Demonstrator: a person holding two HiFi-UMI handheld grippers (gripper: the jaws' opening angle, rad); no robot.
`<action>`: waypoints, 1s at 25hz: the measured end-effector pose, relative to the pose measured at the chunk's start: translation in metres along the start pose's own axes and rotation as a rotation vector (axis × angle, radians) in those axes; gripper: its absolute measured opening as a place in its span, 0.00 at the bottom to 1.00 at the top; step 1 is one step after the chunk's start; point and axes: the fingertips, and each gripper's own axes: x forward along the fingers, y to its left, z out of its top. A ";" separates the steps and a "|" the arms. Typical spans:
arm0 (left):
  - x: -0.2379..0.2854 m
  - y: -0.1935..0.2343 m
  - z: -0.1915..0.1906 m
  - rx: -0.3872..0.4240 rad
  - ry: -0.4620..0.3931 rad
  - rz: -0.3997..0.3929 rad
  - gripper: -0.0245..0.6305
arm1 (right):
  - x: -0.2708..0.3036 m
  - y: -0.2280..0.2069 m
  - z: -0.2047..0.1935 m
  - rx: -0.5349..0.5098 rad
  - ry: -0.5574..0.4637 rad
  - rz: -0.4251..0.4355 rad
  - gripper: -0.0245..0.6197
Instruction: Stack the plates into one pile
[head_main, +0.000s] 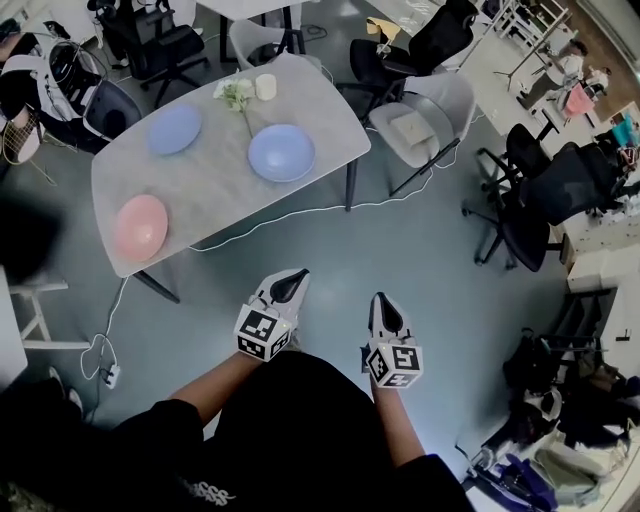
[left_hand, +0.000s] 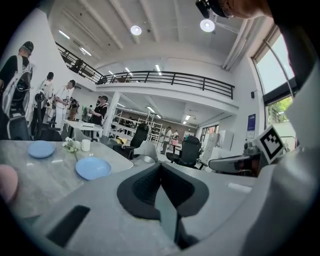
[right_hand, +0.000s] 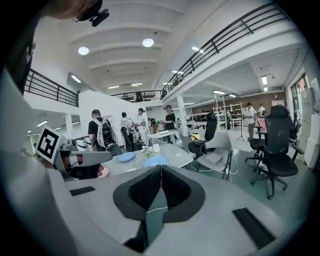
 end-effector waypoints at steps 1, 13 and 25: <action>0.006 0.012 0.007 -0.003 -0.003 -0.002 0.06 | 0.016 0.003 0.009 -0.009 -0.002 0.004 0.06; 0.028 0.106 0.036 -0.091 -0.018 0.033 0.06 | 0.122 0.035 0.046 -0.018 -0.010 0.039 0.06; 0.038 0.166 0.062 -0.076 -0.062 0.173 0.06 | 0.192 0.044 0.060 0.004 0.003 0.194 0.06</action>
